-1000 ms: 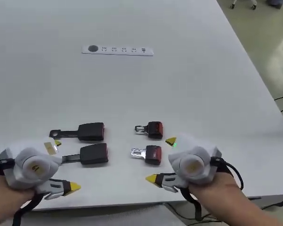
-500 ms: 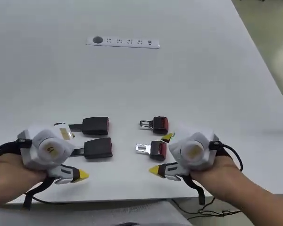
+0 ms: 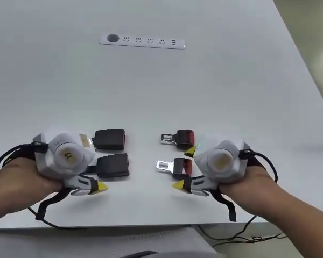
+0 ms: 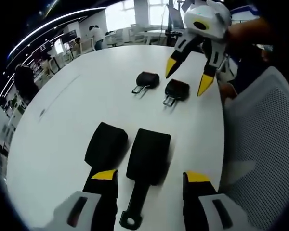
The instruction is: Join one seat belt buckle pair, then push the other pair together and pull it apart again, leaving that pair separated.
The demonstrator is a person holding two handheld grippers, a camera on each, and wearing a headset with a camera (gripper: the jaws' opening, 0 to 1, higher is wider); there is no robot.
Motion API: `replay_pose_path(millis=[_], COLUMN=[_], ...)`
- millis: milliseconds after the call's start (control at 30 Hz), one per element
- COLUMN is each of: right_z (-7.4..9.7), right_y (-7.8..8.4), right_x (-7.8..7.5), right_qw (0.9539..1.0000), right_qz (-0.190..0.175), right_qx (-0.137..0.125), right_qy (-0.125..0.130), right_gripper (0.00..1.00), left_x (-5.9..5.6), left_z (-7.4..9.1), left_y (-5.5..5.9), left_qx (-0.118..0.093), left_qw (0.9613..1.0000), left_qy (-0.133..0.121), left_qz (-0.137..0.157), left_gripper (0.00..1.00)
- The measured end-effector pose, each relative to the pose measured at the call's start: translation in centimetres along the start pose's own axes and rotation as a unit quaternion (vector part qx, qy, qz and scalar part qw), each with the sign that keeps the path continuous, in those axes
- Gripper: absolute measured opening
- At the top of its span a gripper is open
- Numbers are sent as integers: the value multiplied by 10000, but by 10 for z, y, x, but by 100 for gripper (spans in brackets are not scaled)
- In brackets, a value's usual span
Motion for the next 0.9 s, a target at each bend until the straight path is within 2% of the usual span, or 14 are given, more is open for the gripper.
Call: replay_pose_path(millis=[100, 233, 367, 667, 733, 800, 833, 900], right_z=[-7, -9, -12, -18, -17, -17, -18, -19], right_y=[2, 4, 9, 15, 14, 14, 15, 16], right_x=[-5, -7, -8, -16, -15, -15, -15, -15], right_qw=[10000, 9998, 9993, 9980, 9978, 9973, 9970, 9967], right_qz=[-4, 27, 78, 75, 78, 124, 158, 186], right_qx=[60, 115, 219, 319, 323, 349, 367, 391], right_qy=[-60, -139, -287, -534, -579, -636, -655, -683], right_gripper=[47, 45, 43, 38, 37, 36, 36, 36], left_x=[0, 2, 5, 4, 2, 2, 2, 3], left_z=[-4, -7, -13, -23, -25, -26, -26, -27], left_y=[-3, -7, -12, -18, -19, -19, -20, -20], left_qx=[40, -16, 16, 225, 277, 337, 277, 273], left_qw=[9999, 9996, 9992, 9972, 9963, 9943, 9952, 9951], left_qy=[71, 178, 220, 433, 480, 442, 490, 530], left_qz=[-68, -203, -327, -567, -662, -914, -803, -789], left_gripper=[52, 49, 46, 45, 43, 42, 41, 41])
Point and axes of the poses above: the centre of the closed fingertips' face, and the gripper's own axes: z roughly backward along the fingers, x roughly to its left, y roughly out of its underside, the point moved 8 cm from there along z, roughly backward along the fingers, and after that the axes turned 2 degrees about z, right-handed, at the moved point
